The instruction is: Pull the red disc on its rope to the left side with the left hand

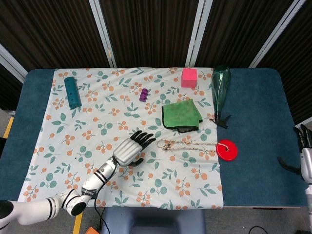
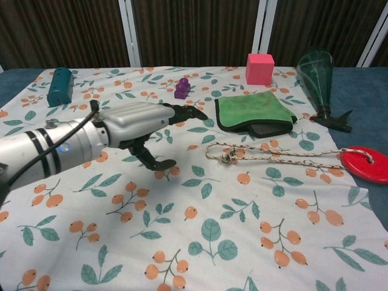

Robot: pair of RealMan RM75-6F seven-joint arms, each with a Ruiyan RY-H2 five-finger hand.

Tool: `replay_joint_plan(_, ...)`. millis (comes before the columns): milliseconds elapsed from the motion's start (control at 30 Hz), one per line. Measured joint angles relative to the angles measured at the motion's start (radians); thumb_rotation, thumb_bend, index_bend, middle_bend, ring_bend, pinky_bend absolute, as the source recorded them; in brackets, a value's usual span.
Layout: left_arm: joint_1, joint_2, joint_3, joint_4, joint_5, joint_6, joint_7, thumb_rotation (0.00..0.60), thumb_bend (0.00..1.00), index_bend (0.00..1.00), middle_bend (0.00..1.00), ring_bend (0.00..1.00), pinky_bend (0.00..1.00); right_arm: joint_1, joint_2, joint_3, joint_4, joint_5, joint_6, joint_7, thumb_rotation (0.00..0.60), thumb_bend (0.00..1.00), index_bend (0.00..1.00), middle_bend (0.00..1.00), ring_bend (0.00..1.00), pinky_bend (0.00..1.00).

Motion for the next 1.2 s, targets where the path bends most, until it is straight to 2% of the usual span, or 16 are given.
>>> replay_joint_plan(367, -0.129, -0.106, -0.018, 0.127, -0.059, -0.093, 0.037, 0.6, 0.4, 0.0, 0.0, 0.0, 0.06, -0.013, 0.003, 0.003, 0.025, 0.012, 0.005, 0.036, 0.6, 0.34, 0.0, 0.0, 0.0, 0.0)
replay_joint_plan(600, -0.185, -0.142, -0.021, 0.183, -0.108, -0.149, 0.068, 0.6, 0.39, 0.0, 0.0, 0.0, 0.05, -0.014, -0.001, 0.006, 0.042, 0.019, -0.003, 0.052, 0.6, 0.34, 0.0, 0.0, 0.0, 0.0)
replay_joint_plan(833, -0.222, -0.155, -0.016, 0.219, -0.163, -0.18, 0.136, 0.6, 0.39, 0.05, 0.0, 0.0, 0.05, -0.015, -0.005, 0.01, 0.055, 0.028, -0.008, 0.061, 0.6, 0.34, 0.0, 0.0, 0.0, 0.0)
replay_joint_plan(1133, -0.245, -0.131, -0.007, 0.212, -0.235, -0.213, 0.195, 0.6, 0.42, 0.3, 0.0, 0.0, 0.05, -0.009, -0.012, 0.014, 0.062, 0.038, -0.023, 0.055, 0.6, 0.34, 0.0, 0.0, 0.0, 0.0)
replay_joint_plan(1200, -0.252, -0.118, -0.002, 0.2, -0.258, -0.223, 0.208, 0.6, 0.43, 0.33, 0.0, 0.0, 0.05, -0.007, -0.013, 0.015, 0.061, 0.038, -0.024, 0.052, 0.6, 0.34, 0.0, 0.0, 0.0, 0.0)
